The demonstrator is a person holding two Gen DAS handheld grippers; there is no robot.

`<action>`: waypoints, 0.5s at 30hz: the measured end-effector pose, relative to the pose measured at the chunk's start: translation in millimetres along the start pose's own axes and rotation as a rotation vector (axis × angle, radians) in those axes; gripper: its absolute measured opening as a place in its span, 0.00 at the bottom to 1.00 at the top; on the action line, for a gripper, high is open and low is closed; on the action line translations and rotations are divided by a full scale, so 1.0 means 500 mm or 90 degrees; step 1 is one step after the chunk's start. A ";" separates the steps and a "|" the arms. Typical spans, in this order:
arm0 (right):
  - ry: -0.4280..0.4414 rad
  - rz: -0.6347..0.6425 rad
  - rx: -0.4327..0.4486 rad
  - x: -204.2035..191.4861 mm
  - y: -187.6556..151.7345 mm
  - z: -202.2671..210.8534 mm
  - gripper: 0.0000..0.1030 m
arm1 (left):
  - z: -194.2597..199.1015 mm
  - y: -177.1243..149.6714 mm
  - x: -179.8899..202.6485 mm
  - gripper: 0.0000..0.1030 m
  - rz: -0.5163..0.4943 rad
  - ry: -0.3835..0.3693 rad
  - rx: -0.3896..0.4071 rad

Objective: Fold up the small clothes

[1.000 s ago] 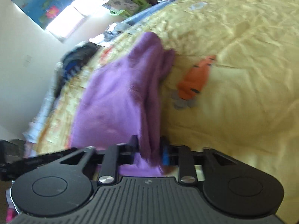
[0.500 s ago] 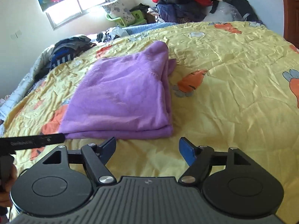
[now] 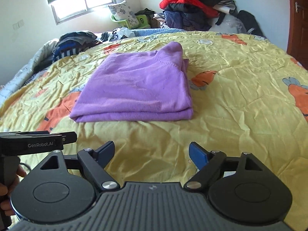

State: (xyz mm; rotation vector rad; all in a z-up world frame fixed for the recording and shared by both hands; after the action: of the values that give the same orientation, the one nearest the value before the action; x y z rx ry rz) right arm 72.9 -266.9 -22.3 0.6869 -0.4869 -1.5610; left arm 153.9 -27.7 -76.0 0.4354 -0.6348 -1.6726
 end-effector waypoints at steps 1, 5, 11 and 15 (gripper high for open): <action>-0.005 0.004 0.000 -0.003 -0.003 -0.001 0.81 | -0.002 -0.005 -0.001 0.78 0.002 0.003 0.000; -0.013 0.015 0.005 -0.012 -0.014 -0.003 0.83 | -0.009 -0.022 -0.007 0.85 0.001 0.025 0.016; -0.023 0.010 0.008 -0.009 -0.026 -0.017 0.83 | -0.008 -0.038 -0.005 0.90 -0.016 0.044 0.046; -0.024 -0.006 0.008 -0.006 -0.034 -0.031 0.83 | -0.009 -0.046 -0.003 0.98 -0.021 0.049 0.062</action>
State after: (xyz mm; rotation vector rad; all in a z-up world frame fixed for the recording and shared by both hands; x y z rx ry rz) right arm 70.9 -260.6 -44.7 0.6711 -0.5228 -1.5834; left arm 138.9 -24.5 -93.9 0.5796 -0.6563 -1.6520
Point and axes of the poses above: each gripper's, at about its wrist camera, not at the fingertips, and z roughly against the way its jaws point, x to its right, y to its top, the point moved 7 cm from there along -z, roughly the way its jaws point, and after that the axes turned 6 degrees about -x, right-handed, at the moved point
